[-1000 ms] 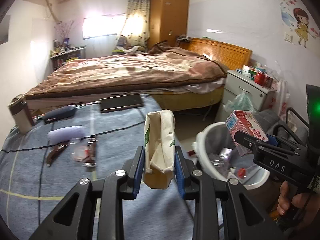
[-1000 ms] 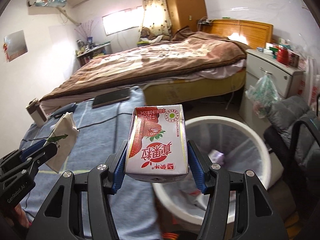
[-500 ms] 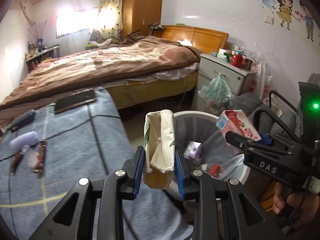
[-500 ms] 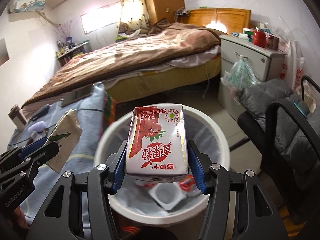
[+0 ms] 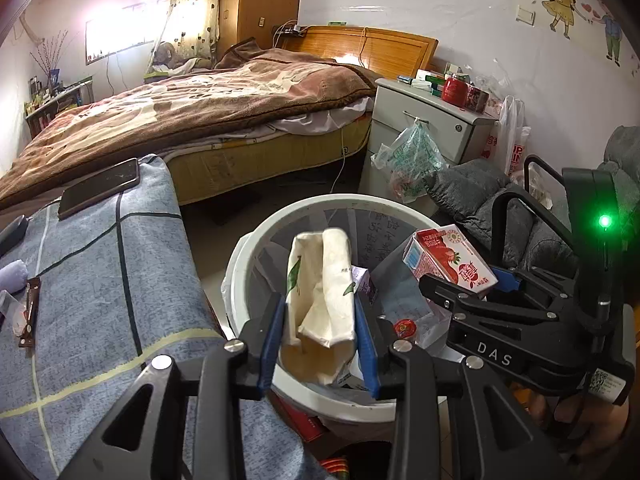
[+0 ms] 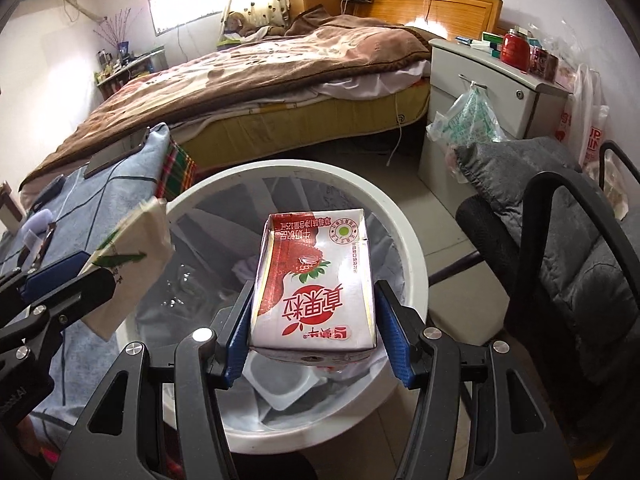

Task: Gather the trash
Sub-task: 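Carry the cloth bag and juice carton to the wastebasket and release both, then move both open tools back over the bed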

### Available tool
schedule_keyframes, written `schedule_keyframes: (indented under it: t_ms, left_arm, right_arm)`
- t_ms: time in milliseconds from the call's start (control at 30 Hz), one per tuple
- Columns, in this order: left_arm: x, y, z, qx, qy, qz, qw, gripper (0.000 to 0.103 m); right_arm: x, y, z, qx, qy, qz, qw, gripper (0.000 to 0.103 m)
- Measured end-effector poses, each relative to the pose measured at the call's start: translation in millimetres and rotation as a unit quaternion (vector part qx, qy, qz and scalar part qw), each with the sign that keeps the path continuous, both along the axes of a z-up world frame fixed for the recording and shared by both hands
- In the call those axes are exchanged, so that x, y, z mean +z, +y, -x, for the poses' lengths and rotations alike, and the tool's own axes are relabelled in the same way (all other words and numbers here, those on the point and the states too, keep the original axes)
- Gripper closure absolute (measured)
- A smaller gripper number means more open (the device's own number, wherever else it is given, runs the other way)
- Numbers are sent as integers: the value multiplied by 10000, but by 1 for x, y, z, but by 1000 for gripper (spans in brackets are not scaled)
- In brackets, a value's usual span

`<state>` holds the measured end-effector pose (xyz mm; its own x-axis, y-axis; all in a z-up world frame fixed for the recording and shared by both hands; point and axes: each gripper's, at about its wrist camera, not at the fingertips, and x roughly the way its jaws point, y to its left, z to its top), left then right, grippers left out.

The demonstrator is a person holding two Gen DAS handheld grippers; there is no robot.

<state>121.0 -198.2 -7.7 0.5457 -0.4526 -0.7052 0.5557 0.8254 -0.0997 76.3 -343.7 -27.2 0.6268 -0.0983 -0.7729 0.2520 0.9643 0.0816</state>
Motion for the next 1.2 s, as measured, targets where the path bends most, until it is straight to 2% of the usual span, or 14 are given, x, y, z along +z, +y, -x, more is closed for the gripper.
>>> schedule_keyframes:
  t_ms: [67,267,600,1200]
  left_arm:
    - [-1,0,-2,-5,46,14,10000,58]
    - [4,0,3,-20,-69,20,10000,49]
    - [12,16,8,142,-139,125,9997,45]
    - [31,80,18,712,-489,264,9959,43]
  right_arm:
    - [1,-1,2,-14,-10,9,10000,44]
    - [3,-9,7,-124,-92,-52,9999,42]
    - [13,-2,15,-158,-305,-93,9994,42]
    - [29,35,16,7,-629,-113,9980,42]
